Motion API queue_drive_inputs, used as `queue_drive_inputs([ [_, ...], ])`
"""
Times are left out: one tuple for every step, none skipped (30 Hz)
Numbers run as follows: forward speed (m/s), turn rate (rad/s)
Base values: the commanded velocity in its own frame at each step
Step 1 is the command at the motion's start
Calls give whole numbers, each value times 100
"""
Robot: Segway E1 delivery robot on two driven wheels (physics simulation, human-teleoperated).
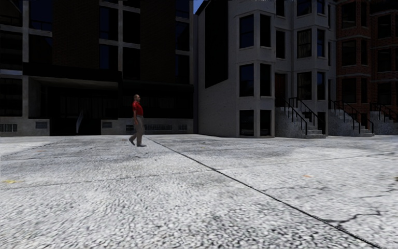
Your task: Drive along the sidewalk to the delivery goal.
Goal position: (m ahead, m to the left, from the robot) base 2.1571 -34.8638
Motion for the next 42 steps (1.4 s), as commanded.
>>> queue_drive_inputs([
  [195, -71],
  [195, -71],
  [195, -71],
  [195, -71],
  [195, -71],
  [195, -71],
  [195, -71],
  [195, -71],
  [195, -71],
  [195, -71],
  [195, -71],
  [195, -71],
  [195, -71],
  [195, -71],
  [195, -71],
  [195, -71],
  [195, -71],
  [195, -71],
  [195, -74],
  [195, -79],
  [195, -79],
  [195, -82],
  [195, -83],
  [195, -83],
  [195, -83],
  [195, -83],
  [195, -83],
  [195, -83],
  [195, -83],
  [195, -83],
  [195, -83],
  [195, -83],
  [195, -83],
  [195, -83],
  [195, -83],
  [195, -83],
  [195, -83],
  [195, -83],
  [195, -83],
  [195, -83],
  [195, -83],
  [195, -83],
])
